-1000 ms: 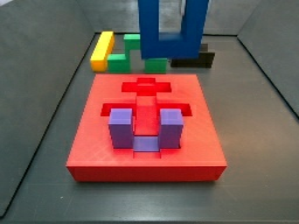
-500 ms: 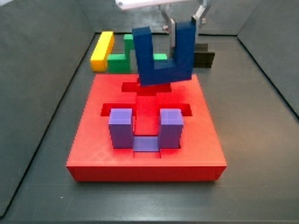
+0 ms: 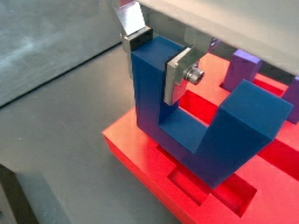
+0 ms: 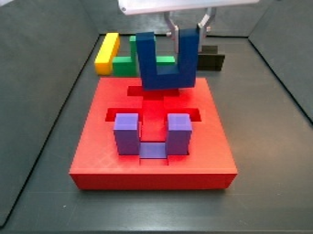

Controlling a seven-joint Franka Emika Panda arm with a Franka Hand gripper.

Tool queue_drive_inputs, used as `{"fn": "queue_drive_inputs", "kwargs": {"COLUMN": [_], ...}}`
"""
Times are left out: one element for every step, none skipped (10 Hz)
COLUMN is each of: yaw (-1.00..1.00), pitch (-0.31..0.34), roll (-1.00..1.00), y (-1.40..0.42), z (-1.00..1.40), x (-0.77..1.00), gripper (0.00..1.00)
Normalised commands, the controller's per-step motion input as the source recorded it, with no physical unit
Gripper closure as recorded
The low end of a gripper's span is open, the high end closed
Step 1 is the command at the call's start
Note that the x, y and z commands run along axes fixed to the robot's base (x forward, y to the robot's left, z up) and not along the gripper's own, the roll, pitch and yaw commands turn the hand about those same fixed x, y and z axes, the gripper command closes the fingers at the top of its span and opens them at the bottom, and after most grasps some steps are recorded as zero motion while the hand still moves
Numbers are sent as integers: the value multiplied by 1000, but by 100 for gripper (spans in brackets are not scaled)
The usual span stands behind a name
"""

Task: Pick up the blue object. Move up. Place the blue object on the fixture. Regrasp the blue object. Move to above the board. Insert the blue object.
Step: Insert the blue object.

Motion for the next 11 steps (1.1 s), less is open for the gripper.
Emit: {"fn": "queue_drive_inputs", "kwargs": {"yaw": [0, 0, 29, 23, 0, 0, 0, 34, 20, 0, 0], "pitch": [17, 49, 90, 73, 56, 36, 0, 0, 0, 0, 0], "roll": [4, 101, 139, 136, 150, 113, 53, 53, 59, 76, 80], "y": [-77, -34, -6, 0, 0, 0, -74, -63, -51, -17, 0], "z": [-57, 0, 63, 37, 0, 0, -17, -71, -106, -157, -183], "x": [-197, -143, -271, -246, -220, -166, 0, 0, 0, -6, -6], "gripper": [100, 100, 100, 100, 100, 100, 100, 100, 100, 100, 100]}}
